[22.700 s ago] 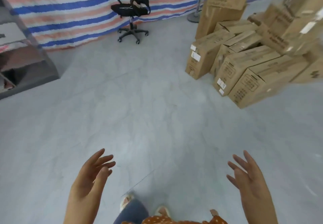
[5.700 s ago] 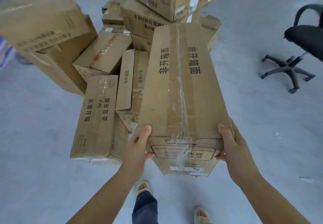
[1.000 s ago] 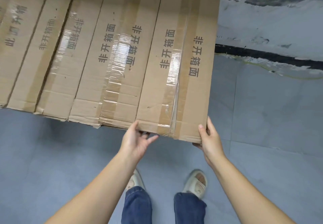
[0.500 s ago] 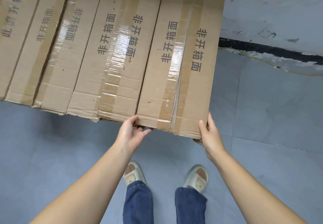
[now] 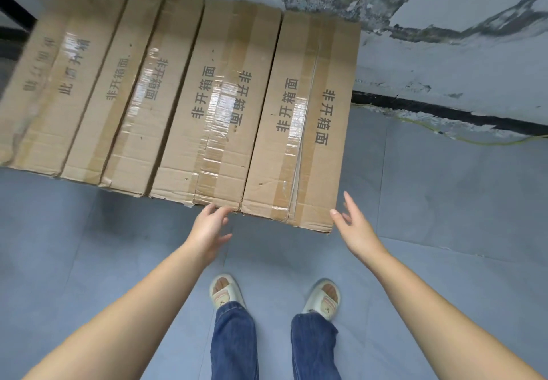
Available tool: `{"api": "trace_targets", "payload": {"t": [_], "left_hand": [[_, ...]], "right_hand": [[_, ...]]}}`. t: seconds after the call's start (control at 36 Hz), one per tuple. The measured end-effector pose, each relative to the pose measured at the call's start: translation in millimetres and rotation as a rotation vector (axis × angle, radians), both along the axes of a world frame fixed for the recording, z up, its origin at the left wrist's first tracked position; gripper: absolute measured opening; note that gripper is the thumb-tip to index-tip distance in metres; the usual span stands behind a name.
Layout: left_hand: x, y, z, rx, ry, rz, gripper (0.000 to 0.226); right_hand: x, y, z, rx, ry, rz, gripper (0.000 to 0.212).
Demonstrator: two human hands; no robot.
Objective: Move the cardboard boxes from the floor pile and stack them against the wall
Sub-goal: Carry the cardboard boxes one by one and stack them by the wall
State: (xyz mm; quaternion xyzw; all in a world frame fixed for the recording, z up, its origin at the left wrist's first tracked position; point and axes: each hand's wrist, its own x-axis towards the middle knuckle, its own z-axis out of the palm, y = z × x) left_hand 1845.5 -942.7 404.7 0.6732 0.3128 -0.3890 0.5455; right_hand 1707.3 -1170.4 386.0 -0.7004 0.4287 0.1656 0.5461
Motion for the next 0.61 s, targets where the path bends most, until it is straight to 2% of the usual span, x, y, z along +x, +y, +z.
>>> {"api": "trace_targets", "payload": {"t": [0.06, 0.14, 0.25, 0.33, 0.39, 0.47, 0.56, 0.61], "left_hand": [[-8, 11, 37, 0.026, -0.132, -0.175, 0.05], [-26, 24, 104, -0.003, -0.218, -0.353, 0.044], [-64, 38, 195, -0.12, -0.278, -0.419, 0.027], [-88, 50, 242, -0.165, -0.394, -0.493, 0.033], [-114, 60, 271, -0.144, -0.486, -0.508, 0.042], [-152, 72, 294, -0.108, -0.618, -0.485, 0.043], [-182, 76, 299, -0.093, -0.696, -0.426, 0.035], [-195, 77, 298, -0.091, -0.729, -0.401, 0.04]], "right_hand": [[-12, -2, 41, -0.06, -0.055, 0.086, 0.065], [-37, -3, 107, -0.103, -0.123, 0.18, 0.067], [-82, 2, 189, -0.113, -0.222, 0.235, 0.064], [-111, 10, 229, -0.139, -0.283, 0.235, 0.068], [-138, 20, 255, -0.158, -0.331, 0.203, 0.072], [-173, 38, 280, -0.148, -0.383, 0.114, 0.056], [-198, 57, 294, -0.138, -0.414, 0.017, 0.064], [-211, 68, 297, -0.126, -0.426, -0.064, 0.065]]}}
